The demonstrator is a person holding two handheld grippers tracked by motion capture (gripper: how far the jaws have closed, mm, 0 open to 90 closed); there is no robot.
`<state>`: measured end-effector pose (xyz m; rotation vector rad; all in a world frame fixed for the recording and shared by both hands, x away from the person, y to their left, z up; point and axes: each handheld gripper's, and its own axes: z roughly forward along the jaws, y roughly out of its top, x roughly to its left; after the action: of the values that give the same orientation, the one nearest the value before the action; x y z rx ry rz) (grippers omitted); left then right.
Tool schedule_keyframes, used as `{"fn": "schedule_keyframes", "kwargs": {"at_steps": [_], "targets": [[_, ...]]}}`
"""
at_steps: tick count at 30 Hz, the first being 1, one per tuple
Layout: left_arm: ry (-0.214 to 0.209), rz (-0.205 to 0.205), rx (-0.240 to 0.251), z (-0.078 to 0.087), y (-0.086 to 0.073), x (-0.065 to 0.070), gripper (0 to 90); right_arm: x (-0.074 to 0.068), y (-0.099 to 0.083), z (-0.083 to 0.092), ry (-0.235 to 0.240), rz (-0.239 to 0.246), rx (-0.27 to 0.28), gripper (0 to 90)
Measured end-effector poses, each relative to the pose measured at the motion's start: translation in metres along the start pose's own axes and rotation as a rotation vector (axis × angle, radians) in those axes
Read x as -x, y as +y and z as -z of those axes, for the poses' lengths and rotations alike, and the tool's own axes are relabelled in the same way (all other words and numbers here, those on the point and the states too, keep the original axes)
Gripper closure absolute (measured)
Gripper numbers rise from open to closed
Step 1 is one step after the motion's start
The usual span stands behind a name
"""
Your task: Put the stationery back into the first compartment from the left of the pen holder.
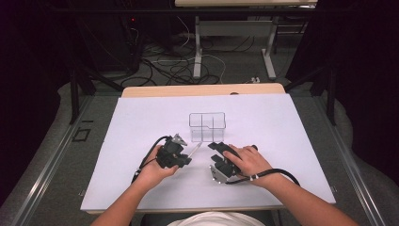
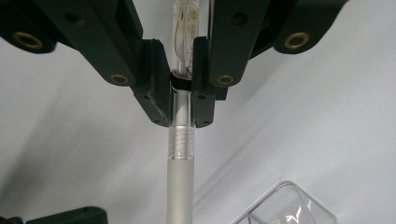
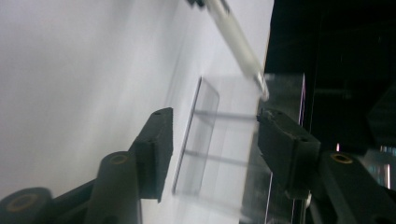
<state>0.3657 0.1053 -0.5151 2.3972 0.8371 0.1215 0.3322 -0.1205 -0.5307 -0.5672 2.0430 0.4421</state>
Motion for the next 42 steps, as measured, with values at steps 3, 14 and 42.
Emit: {"fn": "schedule_keyframes", "kwargs": {"at_steps": [3, 14, 42], "targets": [[0.004, 0.007, 0.002, 0.001, 0.0, -0.002, 79.1, -0.002, -0.006, 0.004, -0.014, -0.125, -0.001, 40.5], [-0.008, 0.029, 0.048, 0.006, -0.002, -0.005, 79.1, 0.005, -0.041, 0.016, 0.03, -0.611, -0.102, 24.3], [0.024, 0.08, 0.375, 0.025, -0.006, -0.012, 79.1, 0.006, -0.128, 0.026, -0.018, -1.542, -0.073, 0.0]]}}
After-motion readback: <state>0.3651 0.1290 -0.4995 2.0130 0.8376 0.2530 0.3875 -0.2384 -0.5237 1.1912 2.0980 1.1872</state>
